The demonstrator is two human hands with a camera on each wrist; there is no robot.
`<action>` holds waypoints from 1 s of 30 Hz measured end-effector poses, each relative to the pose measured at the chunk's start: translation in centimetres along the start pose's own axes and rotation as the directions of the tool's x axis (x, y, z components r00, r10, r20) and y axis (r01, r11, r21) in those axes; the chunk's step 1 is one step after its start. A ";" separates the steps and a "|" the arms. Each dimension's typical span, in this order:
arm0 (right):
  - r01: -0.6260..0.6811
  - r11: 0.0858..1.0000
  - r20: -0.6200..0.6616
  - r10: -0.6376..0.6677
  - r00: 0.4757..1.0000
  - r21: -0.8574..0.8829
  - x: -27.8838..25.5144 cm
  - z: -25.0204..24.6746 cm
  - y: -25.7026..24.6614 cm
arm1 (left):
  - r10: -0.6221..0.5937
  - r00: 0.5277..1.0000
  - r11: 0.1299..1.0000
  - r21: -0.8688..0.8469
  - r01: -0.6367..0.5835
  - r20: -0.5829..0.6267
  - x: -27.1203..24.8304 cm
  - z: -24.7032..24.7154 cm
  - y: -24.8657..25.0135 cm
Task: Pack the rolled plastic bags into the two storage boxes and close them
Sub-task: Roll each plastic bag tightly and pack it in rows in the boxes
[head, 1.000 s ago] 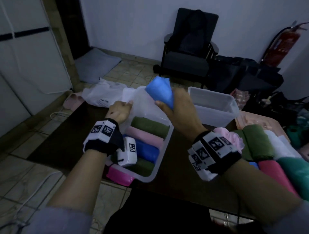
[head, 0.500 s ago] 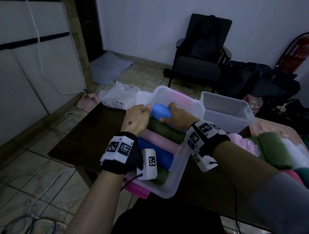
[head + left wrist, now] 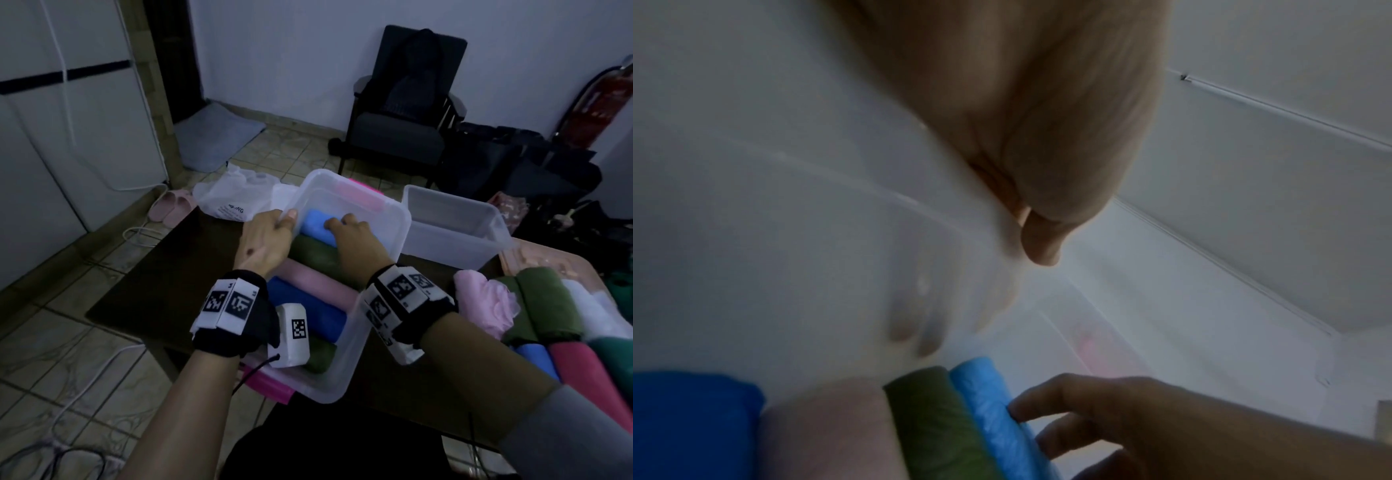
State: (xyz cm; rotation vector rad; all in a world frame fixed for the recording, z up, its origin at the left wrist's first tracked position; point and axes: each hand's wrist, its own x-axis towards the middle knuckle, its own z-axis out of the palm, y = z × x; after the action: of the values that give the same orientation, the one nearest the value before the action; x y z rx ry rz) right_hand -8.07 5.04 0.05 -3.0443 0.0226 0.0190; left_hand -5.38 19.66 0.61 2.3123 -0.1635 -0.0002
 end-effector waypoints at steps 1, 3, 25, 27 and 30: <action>0.014 0.999 0.018 -0.015 1.000 0.034 0.2 -0.1 0.2 | -0.007 1.000 1.000 0.002 0.007 -0.004 0.1 0.0 0.0; 0.059 0.997 -0.016 -0.058 0.998 0.051 0.1 -0.1 0.2 | -0.025 1.000 1.000 -0.002 0.025 0.003 0.5 0.1 0.0; -0.194 0.387 0.085 0.281 0.956 0.901 -4.5 3.3 3.3 | -0.225 0.963 0.944 0.278 0.176 0.152 5.0 2.6 0.1; -0.182 0.321 0.090 0.279 0.956 0.930 -4.9 3.3 3.9 | -0.160 0.977 0.953 0.279 0.117 0.138 4.5 1.9 1.9; -0.279 0.460 0.091 0.388 0.917 0.843 -5.6 3.5 6.3 | -0.045 0.993 0.960 0.278 0.012 0.112 2.5 1.0 6.3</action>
State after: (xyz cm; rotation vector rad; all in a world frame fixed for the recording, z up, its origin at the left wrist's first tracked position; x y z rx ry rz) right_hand -13.85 -0.79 -3.96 -1.9828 0.4972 -0.1092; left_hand -3.66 14.40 4.66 2.5962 -0.2004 -0.1359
